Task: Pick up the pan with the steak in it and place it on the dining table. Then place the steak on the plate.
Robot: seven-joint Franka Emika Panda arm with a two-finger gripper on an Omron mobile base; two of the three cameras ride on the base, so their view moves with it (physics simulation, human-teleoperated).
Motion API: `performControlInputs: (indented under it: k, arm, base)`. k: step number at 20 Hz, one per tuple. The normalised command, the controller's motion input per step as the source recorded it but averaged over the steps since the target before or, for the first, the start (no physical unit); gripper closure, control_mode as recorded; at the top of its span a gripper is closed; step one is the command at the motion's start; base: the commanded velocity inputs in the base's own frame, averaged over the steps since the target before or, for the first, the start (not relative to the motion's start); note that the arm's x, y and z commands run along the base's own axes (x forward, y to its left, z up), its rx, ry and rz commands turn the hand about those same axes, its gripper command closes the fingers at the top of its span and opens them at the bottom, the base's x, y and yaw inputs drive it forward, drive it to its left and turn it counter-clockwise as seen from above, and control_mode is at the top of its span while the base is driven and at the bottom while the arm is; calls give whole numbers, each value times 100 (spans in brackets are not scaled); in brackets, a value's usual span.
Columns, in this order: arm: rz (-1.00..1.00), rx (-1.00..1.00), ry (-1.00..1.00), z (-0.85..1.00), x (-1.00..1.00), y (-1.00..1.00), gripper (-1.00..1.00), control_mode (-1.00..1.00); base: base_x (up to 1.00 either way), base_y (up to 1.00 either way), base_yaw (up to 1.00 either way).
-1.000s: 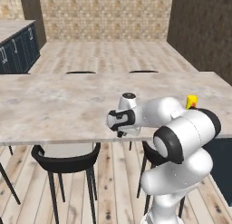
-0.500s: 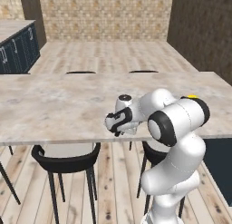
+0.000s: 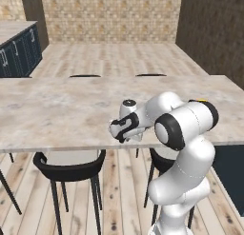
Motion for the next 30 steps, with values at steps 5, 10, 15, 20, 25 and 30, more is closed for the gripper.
performControlInputs:
  k: [5,10,15,20,25,30]
  arm:
    - [-1,0,-1,3,0,0,-100,-100]
    - [-5,2,-5,28,0,0,-100,-100]
    - [-8,0,-5,38,0,0,-100,-100]
    - [-8,0,-2,55,-5,0,-100,-100]
    - [-9,0,-2,62,-22,0,-100,-100]
    - [-8,0,-3,65,-38,-5,-100,-100]
  base:
    - [0,0,0]
    - [0,0,0]
    - [0,0,0]
    - [0,0,0]
    - [0,0,0]
    - [0,0,0]
